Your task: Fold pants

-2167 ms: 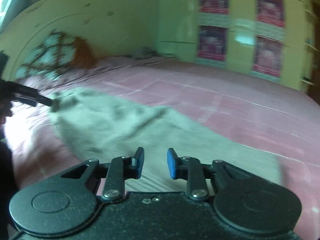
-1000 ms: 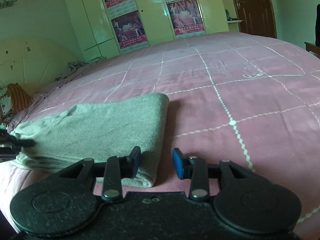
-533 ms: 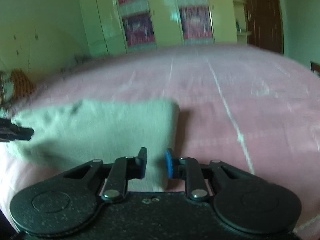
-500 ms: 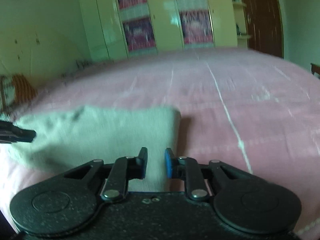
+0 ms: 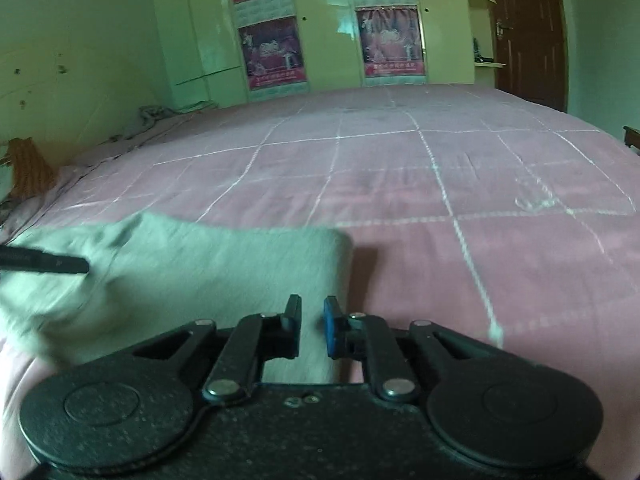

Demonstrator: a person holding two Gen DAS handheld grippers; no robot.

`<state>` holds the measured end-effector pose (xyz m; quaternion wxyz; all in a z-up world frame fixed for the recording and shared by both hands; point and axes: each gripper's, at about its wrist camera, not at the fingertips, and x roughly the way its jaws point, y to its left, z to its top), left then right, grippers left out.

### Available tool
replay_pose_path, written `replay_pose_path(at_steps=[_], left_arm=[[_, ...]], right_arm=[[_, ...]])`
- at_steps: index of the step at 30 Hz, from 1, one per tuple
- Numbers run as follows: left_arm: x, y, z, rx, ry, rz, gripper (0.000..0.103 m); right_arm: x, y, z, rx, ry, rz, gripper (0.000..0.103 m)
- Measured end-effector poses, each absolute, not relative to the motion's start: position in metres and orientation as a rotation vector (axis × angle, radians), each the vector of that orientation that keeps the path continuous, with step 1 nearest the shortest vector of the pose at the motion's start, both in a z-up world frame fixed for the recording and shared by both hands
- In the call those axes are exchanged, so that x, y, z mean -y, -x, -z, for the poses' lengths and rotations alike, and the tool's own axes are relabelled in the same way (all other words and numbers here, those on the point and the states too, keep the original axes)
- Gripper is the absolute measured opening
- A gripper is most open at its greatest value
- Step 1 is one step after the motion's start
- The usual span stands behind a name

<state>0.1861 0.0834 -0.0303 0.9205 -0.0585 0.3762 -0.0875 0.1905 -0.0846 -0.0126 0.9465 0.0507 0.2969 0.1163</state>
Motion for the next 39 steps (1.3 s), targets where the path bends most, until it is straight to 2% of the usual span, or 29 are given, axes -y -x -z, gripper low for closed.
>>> replay_pose_path(at_steps=[2,5,7,8,9,13,15,24,30,33,35,36,39], left_arm=[[-0.085,-0.203,0.043,-0.799,0.162,0.189,0.037],[-0.086,-0.208,0.028,-0.767,0.163,0.167,0.037],[-0.087,-0.207,0.021,-0.739,0.161,0.169,0.037],[-0.087,-0.214,0.025,-0.777,0.166,0.166,0.037],[-0.086,-0.223,0.034,-0.823,0.165,0.163,0.042],[-0.085,-0.219,0.035,-0.814,0.164,0.16,0.045],[-0.08,-0.207,0.036,-0.797,0.128,0.162,0.045],[-0.083,-0.139,0.031,-0.758,0.009,0.173,0.054],[-0.087,-0.105,0.019,-0.704,-0.001,0.157,0.055],[-0.089,-0.091,0.01,-0.659,0.043,0.192,0.055],[-0.081,-0.096,0.023,-0.727,-0.015,0.185,0.056],[-0.081,-0.099,0.03,-0.741,-0.009,0.178,0.061],[-0.085,-0.101,0.02,-0.727,0.047,0.154,0.061]], right_arm=[[0.084,-0.209,0.012,-0.609,-0.114,-0.232,0.011],[0.084,-0.243,0.028,-0.695,-0.088,-0.192,0.013],[0.082,-0.247,0.023,-0.673,-0.091,-0.193,0.013],[0.082,-0.248,0.017,-0.649,-0.09,-0.199,0.014],[0.08,-0.249,0.016,-0.641,-0.1,-0.202,0.015],[0.077,-0.274,0.035,-0.738,-0.095,-0.179,0.025],[0.079,-0.269,0.033,-0.748,-0.092,-0.185,0.028],[0.087,-0.202,0.03,-0.75,-0.048,-0.216,0.028],[0.084,-0.159,0.026,-0.74,-0.011,-0.224,0.029],[0.083,-0.139,0.012,-0.647,0.004,-0.219,0.03],[0.083,-0.129,0.005,-0.592,-0.013,-0.236,0.031],[0.083,-0.127,0.007,-0.59,-0.015,-0.244,0.032],[0.076,-0.14,0.027,-0.705,0.012,-0.242,0.035]])
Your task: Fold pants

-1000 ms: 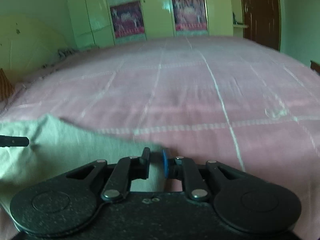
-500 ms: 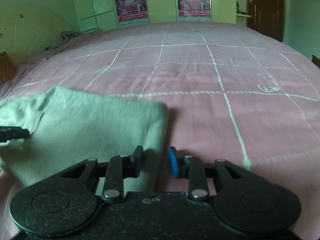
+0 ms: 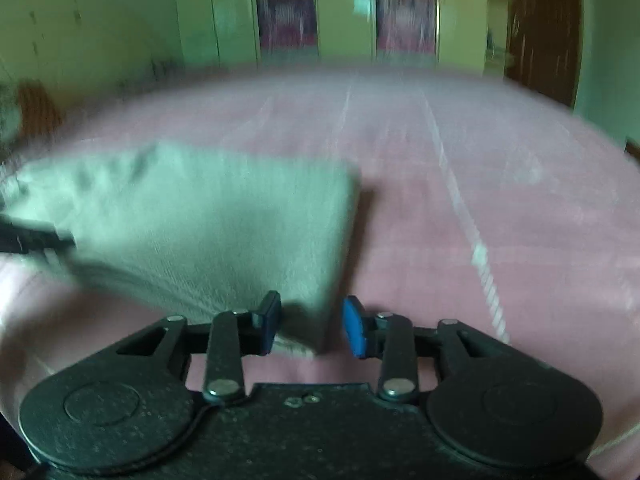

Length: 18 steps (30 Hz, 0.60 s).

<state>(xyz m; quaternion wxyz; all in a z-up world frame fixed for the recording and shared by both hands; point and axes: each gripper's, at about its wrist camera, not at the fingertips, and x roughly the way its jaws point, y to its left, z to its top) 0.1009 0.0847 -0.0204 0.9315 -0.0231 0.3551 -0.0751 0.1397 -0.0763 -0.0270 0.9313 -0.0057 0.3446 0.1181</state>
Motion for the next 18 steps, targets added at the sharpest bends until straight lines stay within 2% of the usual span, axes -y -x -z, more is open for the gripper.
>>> replay_pose_path(at_steps=[2,4,5,8,10,14,18], left_arm=[[-0.084,-0.096,0.014,-0.686,0.037,0.171,0.061],[-0.081,-0.102,0.025,-0.756,-0.005,0.166,0.062],[-0.084,-0.103,0.03,-0.76,0.011,0.161,0.069],[-0.097,-0.097,0.019,-0.727,0.06,0.134,0.071],[-0.113,-0.085,0.007,-0.648,0.09,0.117,0.071],[-0.181,-0.064,-0.01,-0.536,0.21,-0.022,0.071],[-0.266,-0.057,-0.003,-0.532,0.389,-0.2,0.071]], right_arm=[[0.079,-0.135,0.016,-0.652,-0.011,-0.238,0.034],[0.082,-0.129,0.007,-0.583,-0.026,-0.239,0.035],[0.083,-0.13,0.007,-0.58,-0.04,-0.237,0.036],[0.084,-0.148,0.029,-0.725,-0.062,-0.244,0.038],[0.089,-0.145,0.023,-0.693,-0.11,-0.238,0.038],[0.101,-0.139,0.015,-0.616,-0.123,-0.223,0.04],[0.119,-0.143,0.023,-0.633,-0.23,-0.18,0.04]])
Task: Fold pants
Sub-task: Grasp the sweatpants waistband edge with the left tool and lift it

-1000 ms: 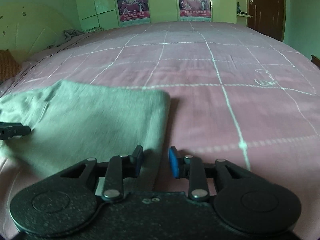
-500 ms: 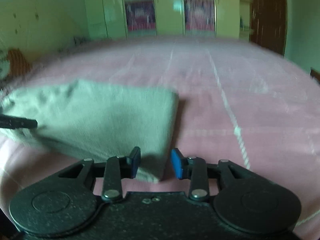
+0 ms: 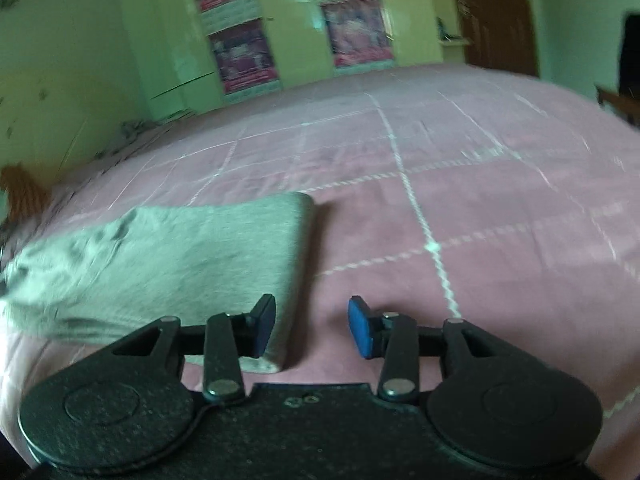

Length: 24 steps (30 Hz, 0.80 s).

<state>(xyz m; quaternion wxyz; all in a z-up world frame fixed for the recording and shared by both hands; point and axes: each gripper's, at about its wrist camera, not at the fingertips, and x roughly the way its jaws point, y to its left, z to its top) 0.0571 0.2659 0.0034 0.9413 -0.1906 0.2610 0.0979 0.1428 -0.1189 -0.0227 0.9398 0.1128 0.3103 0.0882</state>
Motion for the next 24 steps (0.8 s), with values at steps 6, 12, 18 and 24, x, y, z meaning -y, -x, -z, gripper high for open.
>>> replay_pose_path(at_steps=[6,12,18,24], left_arm=[[-0.353,-0.074,0.055,-0.636,0.758,-0.197,0.071],[-0.388,-0.12,0.101,-0.622,0.999,-0.058,0.071],[-0.392,-0.154,0.129,-0.512,1.059,0.018,0.04],[-0.382,-0.122,0.122,-0.275,1.19,0.041,0.029]], right_arm=[[0.12,-0.142,0.027,-0.633,-0.239,-0.173,0.041],[0.117,-0.138,0.028,-0.644,-0.238,-0.162,0.041],[0.113,-0.138,0.029,-0.641,-0.22,-0.146,0.041],[0.112,-0.136,0.03,-0.635,-0.205,-0.137,0.041]])
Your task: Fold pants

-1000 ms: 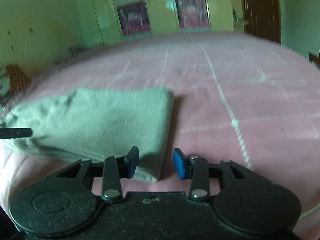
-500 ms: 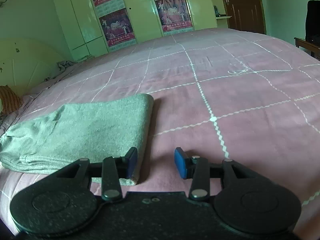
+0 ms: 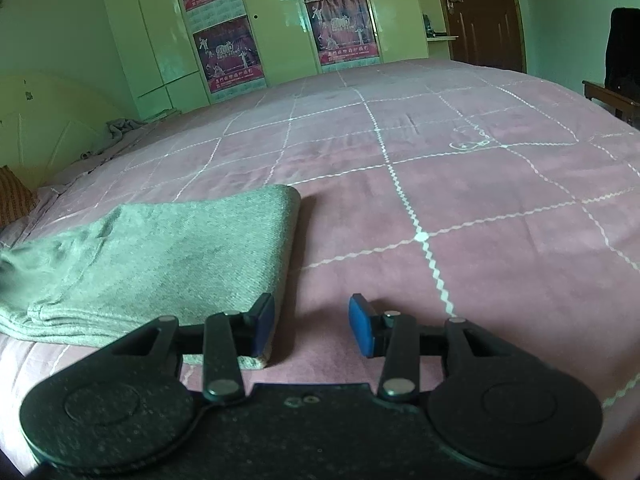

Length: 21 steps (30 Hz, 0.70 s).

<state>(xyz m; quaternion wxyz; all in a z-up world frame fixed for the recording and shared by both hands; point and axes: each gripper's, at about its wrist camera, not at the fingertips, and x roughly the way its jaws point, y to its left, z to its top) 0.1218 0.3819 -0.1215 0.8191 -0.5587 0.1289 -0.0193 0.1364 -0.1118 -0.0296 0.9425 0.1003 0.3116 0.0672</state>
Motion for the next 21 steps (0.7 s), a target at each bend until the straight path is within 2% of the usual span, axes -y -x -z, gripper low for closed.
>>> replay_pose_path(at_steps=[2,9,15,21], left_arm=[[-0.388,-0.136,0.14,-0.442,1.192,-0.109,0.029],[-0.375,-0.155,0.131,-0.47,1.108,-0.136,0.029],[-0.335,-0.15,0.052,-0.422,0.842,-0.072,0.029],[-0.241,-0.155,-0.04,-0.378,0.504,0.052,0.029]], right_arm=[[0.112,-0.135,0.03,-0.631,-0.199,-0.133,0.041],[0.115,-0.137,0.029,-0.616,-0.197,-0.13,0.041],[0.139,-0.139,0.02,-0.577,-0.227,-0.053,0.042],[0.166,-0.142,0.021,-0.555,-0.32,0.021,0.042]])
